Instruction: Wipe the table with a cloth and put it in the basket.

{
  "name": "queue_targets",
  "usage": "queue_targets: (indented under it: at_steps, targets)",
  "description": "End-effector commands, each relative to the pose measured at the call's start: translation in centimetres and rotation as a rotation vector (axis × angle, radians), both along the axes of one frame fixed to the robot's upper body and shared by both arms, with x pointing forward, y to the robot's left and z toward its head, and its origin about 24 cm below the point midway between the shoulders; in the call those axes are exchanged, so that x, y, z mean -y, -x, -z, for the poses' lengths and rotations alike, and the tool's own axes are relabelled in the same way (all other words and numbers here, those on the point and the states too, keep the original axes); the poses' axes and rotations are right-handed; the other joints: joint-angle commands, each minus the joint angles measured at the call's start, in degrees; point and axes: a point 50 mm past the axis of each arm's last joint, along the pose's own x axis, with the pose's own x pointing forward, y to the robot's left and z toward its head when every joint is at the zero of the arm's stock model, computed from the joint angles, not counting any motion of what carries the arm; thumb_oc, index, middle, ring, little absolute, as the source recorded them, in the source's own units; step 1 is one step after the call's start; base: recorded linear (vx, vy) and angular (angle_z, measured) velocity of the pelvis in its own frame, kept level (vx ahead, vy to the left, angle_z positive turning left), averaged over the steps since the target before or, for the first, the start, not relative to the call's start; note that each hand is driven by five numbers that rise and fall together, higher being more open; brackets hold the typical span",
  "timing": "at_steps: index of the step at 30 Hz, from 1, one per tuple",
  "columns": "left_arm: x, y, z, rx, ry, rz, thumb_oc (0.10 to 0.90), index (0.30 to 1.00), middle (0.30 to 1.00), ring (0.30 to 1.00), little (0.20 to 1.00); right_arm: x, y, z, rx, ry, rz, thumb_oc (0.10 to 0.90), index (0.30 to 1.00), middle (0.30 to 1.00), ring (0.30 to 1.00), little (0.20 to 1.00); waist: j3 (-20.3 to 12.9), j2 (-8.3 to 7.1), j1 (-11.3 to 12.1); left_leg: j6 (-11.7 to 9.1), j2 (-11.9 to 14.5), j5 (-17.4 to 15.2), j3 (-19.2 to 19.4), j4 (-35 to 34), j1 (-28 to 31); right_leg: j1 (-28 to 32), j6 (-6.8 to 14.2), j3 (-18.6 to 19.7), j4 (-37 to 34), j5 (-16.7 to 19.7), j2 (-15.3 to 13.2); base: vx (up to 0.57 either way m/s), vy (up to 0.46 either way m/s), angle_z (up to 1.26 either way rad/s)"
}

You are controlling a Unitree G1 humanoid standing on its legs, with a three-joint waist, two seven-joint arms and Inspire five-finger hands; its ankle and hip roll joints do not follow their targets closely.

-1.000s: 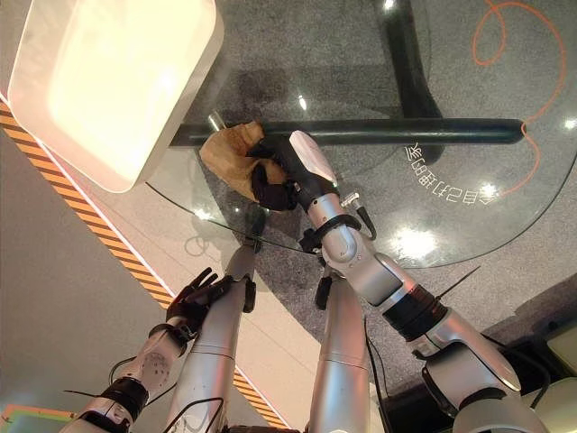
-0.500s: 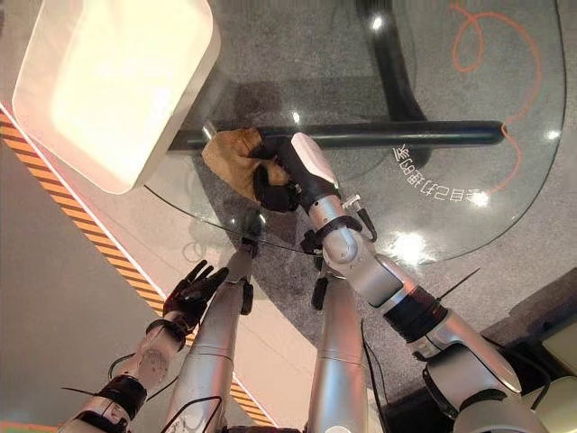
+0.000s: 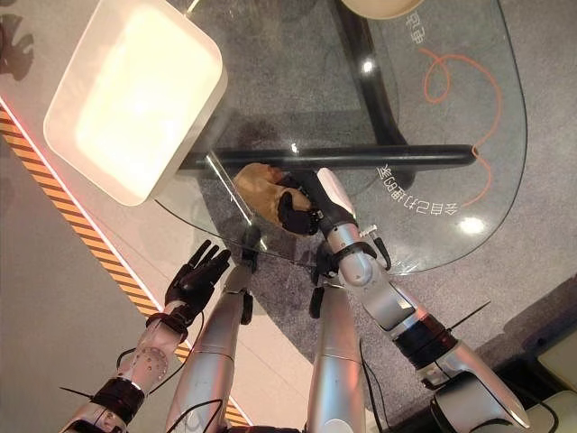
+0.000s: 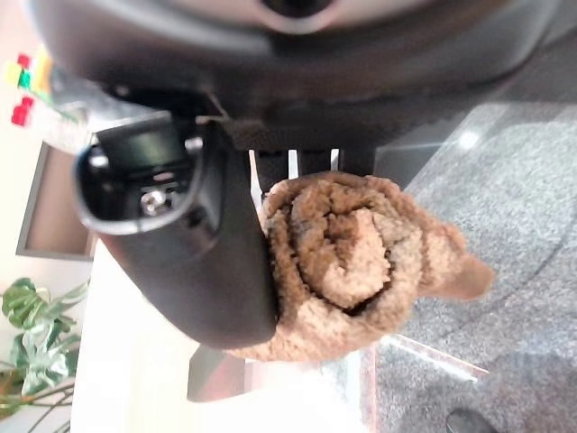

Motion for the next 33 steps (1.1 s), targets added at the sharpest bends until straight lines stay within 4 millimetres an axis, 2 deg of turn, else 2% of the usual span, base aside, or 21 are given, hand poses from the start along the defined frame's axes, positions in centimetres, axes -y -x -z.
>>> queue_targets:
  at_steps: [1,6,14,20,27,33]
  targets:
    - [-1.3,2.7,0.9,-0.012,0.050,-0.018,0.800,0.900,0.900,0.900,0.900,-2.1,2.6,-5.8,0.315,-0.144,-0.188,0.100,0.300,0.300,0.300,0.200,-1.3,0.10,0.6,3.1,-2.2,-8.0,5.9,5.7,2.5,4.8,0.6,-2.7,-9.9,6.2,3.9,-0.03,-0.082,0.04]
    - [-1.1,3.0,-0.2,0.049,0.157,0.025,0.800,0.900,0.900,0.900,0.900,-1.4,3.0,-5.9,0.323,-0.199,-0.176,0.100,0.300,0.300,0.300,0.200,-1.3,0.06,0.8,3.1,-2.1,-8.1,5.7,5.3,4.0,6.5,0.4,-3.1,-10.1,5.8,3.9,-0.02,-0.053,0.02]
    - [0.6,3.9,-3.8,0.311,0.482,0.187,0.800,0.900,0.900,0.900,0.900,-1.0,4.8,-5.1,0.292,-0.370,-0.232,0.100,0.300,0.300,0.300,0.200,-1.3,-0.50,0.4,3.4,-1.7,-8.3,5.6,5.3,5.4,8.4,0.0,-3.0,-10.4,5.5,4.1,0.00,-0.004,0.00]
    - [2.0,4.0,-6.3,0.442,0.631,0.274,0.800,0.900,0.900,0.900,0.900,-1.4,6.2,-5.3,0.320,-0.420,-0.300,0.100,0.300,0.300,0.300,0.200,-1.3,-1.43,-0.2,3.7,-1.6,-8.4,6.1,5.6,5.2,8.2,0.0,-2.4,-10.3,5.8,4.6,0.00,0.000,0.00]
    - [3.1,4.0,-8.3,0.511,0.689,0.355,0.800,0.900,0.900,0.900,0.900,-2.3,6.8,-5.7,0.336,-0.416,-0.367,0.100,0.300,0.300,0.300,0.200,-1.3,-1.70,-0.4,3.8,-1.5,-8.5,6.6,6.2,4.2,7.3,0.0,-2.0,-10.4,6.1,4.7,0.00,0.000,0.00]
    - [3.7,3.6,-9.8,0.541,0.676,0.390,0.800,0.900,0.900,0.900,0.900,-3.7,7.6,-6.4,0.318,-0.383,-0.512,0.100,0.300,0.300,0.300,0.200,-1.3,-1.95,-0.7,3.9,-1.8,-8.3,6.8,6.0,3.7,6.9,0.1,-1.3,-10.9,6.5,4.8,0.00,0.000,0.00]
